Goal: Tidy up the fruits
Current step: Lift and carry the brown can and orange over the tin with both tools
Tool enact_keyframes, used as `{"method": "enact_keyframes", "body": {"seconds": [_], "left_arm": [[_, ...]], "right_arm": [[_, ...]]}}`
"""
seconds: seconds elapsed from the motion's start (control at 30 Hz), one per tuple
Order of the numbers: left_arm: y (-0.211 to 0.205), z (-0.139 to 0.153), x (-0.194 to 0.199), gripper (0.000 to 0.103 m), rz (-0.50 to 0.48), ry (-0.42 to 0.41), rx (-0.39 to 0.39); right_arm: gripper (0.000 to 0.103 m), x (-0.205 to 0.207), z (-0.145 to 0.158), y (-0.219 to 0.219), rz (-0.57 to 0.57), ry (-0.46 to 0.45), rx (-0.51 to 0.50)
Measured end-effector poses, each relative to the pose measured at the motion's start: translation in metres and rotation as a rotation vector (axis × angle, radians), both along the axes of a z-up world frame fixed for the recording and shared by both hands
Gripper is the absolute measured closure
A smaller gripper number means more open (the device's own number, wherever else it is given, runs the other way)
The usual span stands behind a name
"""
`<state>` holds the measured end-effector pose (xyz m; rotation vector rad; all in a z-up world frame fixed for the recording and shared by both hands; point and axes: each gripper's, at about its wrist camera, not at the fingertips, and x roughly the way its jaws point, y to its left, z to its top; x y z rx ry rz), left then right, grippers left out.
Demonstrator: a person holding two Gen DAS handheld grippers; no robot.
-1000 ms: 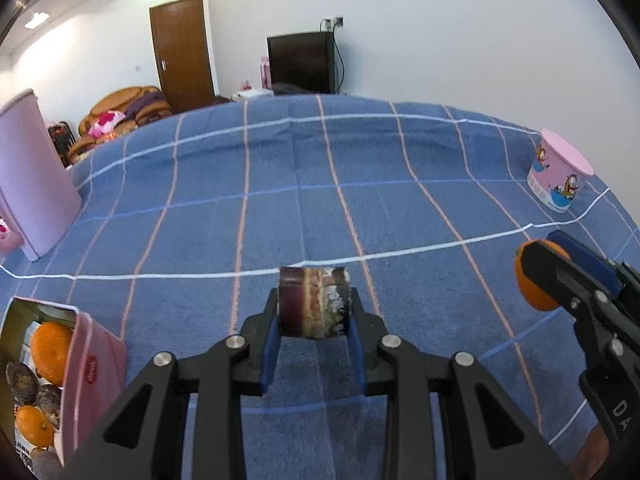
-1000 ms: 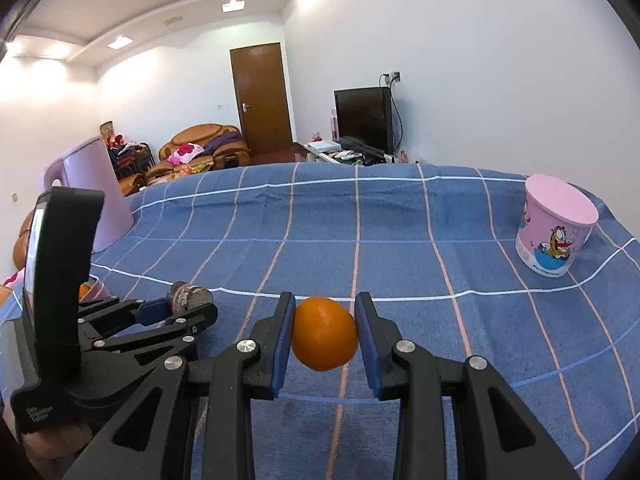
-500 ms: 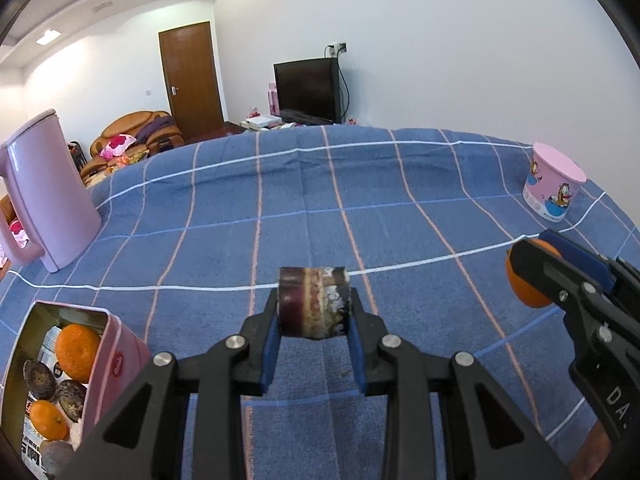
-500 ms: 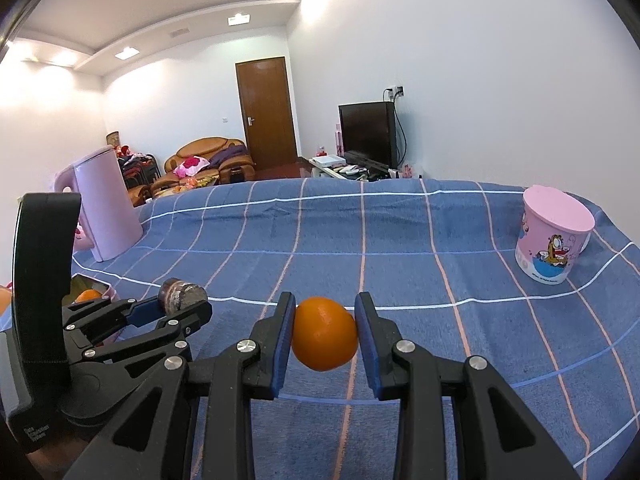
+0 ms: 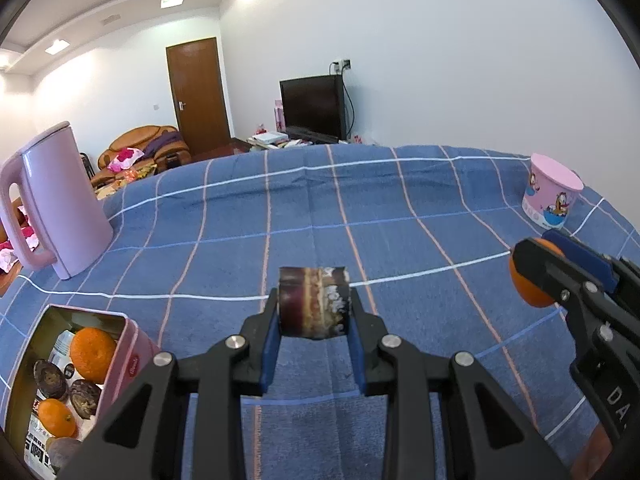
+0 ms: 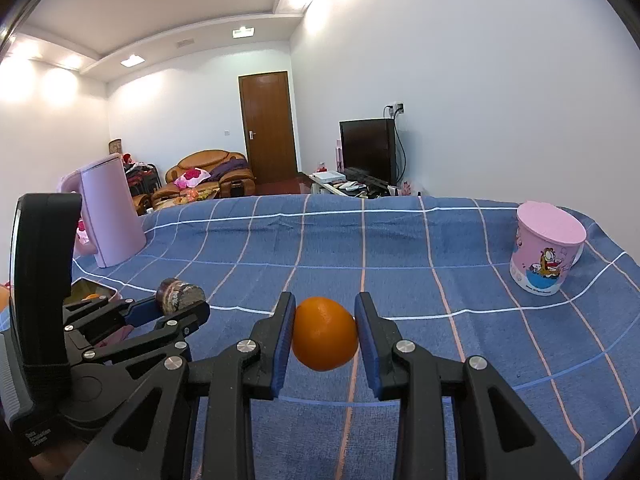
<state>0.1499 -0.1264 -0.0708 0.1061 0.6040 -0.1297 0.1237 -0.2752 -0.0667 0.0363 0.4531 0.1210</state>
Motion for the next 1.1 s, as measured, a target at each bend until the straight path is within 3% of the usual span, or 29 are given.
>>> {"method": "enact_keyframes", "body": {"seconds": [1.1], "left_arm": [[0.003,0.012,-0.023,0.072,0.04,-0.139,0.009]], "right_arm": [[0.07,-0.021,0.006,0.004,-0.023,-0.091,-0.024]]}}
